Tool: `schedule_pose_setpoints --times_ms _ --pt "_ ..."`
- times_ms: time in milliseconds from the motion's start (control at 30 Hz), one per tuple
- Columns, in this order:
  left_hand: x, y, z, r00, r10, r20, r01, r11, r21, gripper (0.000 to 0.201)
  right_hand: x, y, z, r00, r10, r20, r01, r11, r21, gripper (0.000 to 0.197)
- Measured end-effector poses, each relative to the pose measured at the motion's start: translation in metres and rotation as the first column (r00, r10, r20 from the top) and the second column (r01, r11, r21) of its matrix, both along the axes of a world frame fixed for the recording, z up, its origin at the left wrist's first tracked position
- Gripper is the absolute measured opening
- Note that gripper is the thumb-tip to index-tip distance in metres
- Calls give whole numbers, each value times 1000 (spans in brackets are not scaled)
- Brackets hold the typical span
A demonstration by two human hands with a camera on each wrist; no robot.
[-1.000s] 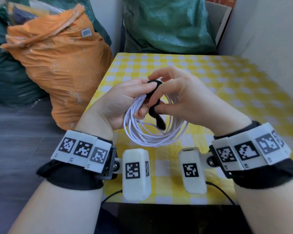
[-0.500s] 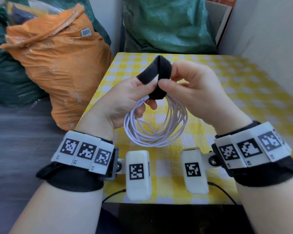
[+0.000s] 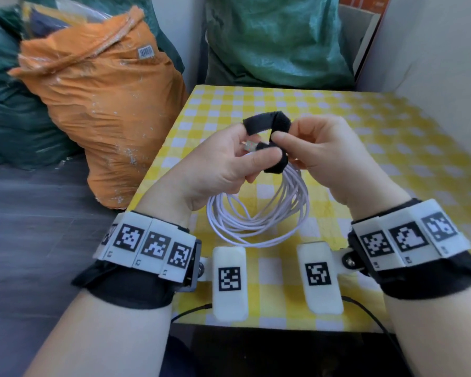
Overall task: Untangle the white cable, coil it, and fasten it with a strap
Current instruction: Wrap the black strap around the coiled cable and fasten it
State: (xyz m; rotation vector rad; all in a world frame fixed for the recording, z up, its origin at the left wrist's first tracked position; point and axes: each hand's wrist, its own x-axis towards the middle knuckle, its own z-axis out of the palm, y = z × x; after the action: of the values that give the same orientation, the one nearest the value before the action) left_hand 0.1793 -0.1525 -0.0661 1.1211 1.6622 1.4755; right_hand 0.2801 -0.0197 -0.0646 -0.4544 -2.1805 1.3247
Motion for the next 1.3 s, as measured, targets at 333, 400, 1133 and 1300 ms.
schedule_pose_setpoints --times_ms 333,400,1133,1300 --pt "1 -1 1 997 -2 -76 8 996 85 75 1 -2 2 992 -72 103 91 978 -189 28" --pt "1 0 1 997 12 -80 -5 996 93 49 2 -4 3 993 -90 77 104 975 -197 23" --pt "-4 11 -5 972 233 -23 -234 972 -2 13 6 -7 1 988 68 141 -59 996 -67 22" --pt "-1 14 -4 972 227 -65 -227 974 -1 14 4 -6 -3 983 29 182 -22 999 -37 24"
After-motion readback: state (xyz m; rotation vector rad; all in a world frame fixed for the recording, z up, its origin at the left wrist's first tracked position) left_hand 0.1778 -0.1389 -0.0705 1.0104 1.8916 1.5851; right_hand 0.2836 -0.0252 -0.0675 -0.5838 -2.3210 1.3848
